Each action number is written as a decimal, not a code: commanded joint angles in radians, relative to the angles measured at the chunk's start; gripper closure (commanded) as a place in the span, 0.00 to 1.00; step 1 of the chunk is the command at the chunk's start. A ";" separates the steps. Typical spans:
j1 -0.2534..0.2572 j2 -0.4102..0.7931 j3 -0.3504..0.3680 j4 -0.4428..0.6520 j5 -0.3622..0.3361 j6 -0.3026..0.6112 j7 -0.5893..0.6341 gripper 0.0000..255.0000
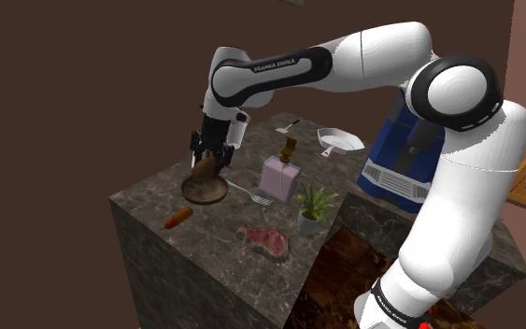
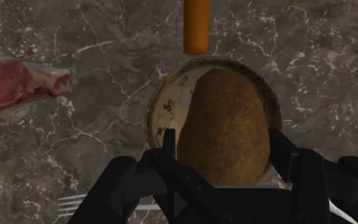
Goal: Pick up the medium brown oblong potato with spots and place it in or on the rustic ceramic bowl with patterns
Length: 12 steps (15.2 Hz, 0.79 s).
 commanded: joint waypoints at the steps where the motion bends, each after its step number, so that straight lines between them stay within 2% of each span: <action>1: 0.002 0.010 -0.002 -0.018 -0.004 0.027 -0.002 1.00; 5: 0.006 0.032 -0.006 -0.046 -0.013 0.075 -0.004 1.00; 12: 0.006 0.032 -0.006 -0.046 -0.013 0.075 -0.004 1.00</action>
